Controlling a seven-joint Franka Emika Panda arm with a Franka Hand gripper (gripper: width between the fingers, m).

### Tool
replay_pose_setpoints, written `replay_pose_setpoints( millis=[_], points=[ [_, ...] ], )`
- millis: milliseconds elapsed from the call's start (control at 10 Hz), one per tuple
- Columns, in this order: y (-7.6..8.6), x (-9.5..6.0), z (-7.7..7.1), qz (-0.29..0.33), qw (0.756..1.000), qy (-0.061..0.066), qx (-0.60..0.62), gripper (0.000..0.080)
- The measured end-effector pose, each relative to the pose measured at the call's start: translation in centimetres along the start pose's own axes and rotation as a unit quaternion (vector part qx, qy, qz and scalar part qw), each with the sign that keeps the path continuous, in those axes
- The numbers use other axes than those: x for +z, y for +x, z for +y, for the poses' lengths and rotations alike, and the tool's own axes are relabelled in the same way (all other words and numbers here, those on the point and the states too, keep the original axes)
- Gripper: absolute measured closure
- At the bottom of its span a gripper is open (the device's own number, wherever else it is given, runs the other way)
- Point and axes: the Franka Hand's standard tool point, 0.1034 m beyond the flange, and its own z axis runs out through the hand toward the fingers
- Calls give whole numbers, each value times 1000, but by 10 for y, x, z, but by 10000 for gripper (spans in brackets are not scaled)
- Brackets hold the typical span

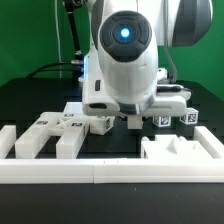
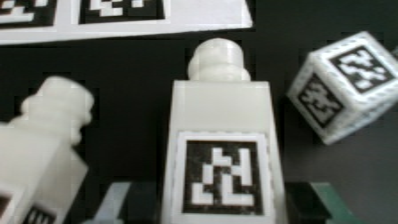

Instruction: Assemble chair

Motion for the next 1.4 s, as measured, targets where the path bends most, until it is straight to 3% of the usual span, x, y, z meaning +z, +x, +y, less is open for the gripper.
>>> replay_pose_setpoints(
  millis=[300, 500, 800, 1000, 1300, 1400],
  points=[
    [-6, -41, -8, 12, 1000, 3, -21, 509],
    [-8, -59, -12, 16, 1000, 2, -26, 509],
    [-1, -59, -12, 36, 999, 2, -25, 509],
    [9, -72, -13, 87, 996, 2, -26, 509],
    [6, -120, -26, 167, 985, -2, -39, 509],
    [9, -128, -29, 211, 976, -8, -53, 509]
  ],
)
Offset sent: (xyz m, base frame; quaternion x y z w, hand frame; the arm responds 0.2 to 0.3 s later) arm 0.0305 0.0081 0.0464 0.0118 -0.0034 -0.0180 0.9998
